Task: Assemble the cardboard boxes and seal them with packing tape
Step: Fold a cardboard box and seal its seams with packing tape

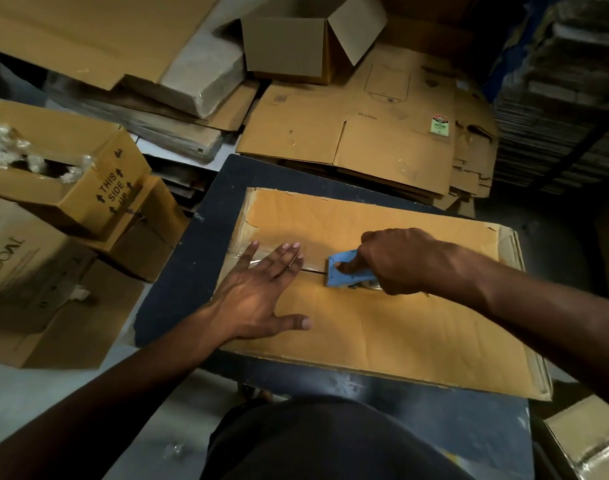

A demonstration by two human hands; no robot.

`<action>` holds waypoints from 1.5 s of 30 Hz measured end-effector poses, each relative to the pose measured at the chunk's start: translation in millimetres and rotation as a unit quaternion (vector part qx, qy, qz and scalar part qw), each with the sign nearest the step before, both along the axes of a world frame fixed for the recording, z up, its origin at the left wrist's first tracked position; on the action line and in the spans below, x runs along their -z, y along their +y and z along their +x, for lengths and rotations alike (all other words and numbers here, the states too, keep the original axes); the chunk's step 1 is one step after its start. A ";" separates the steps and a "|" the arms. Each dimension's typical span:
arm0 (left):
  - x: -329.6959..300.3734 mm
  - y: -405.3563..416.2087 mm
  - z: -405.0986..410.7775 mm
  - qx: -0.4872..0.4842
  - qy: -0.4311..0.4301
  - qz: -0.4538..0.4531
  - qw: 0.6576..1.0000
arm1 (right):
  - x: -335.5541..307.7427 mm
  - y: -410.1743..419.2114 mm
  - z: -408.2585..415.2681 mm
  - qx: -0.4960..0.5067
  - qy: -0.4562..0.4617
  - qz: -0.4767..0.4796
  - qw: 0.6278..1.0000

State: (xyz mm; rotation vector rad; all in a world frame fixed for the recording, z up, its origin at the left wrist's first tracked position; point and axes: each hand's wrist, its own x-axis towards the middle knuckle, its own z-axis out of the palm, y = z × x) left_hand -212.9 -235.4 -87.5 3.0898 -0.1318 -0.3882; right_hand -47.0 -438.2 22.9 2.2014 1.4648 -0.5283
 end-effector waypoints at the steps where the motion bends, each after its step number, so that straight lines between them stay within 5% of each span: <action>1: 0.8 -0.3 -0.5 0.000 -0.003 0.000 1.000 | -0.5 -9.8 4.7 0.014 0.003 -0.012 1.000; 10: -3.5 -18.4 1.7 -0.033 0.020 0.008 0.999 | 16.3 -61.9 12.2 0.032 -0.027 -0.005 0.999; 20: 6.2 -125.7 54.7 -0.025 0.060 -0.055 0.996 | 12.9 -63.6 14.0 0.020 -0.014 0.043 0.999; 30: -0.2 -55.0 4.1 -0.083 0.022 0.016 0.996 | 18.0 -67.5 12.3 0.024 -0.030 0.047 0.998; 36: -6.3 -114.4 22.7 -0.035 0.023 -0.016 0.999 | 15.5 -67.4 14.7 0.022 -0.021 0.057 0.998; 45: 8.1 -126.1 22.7 -0.086 -0.001 -0.028 0.996 | 12.3 -75.5 22.3 0.020 0.007 0.036 0.999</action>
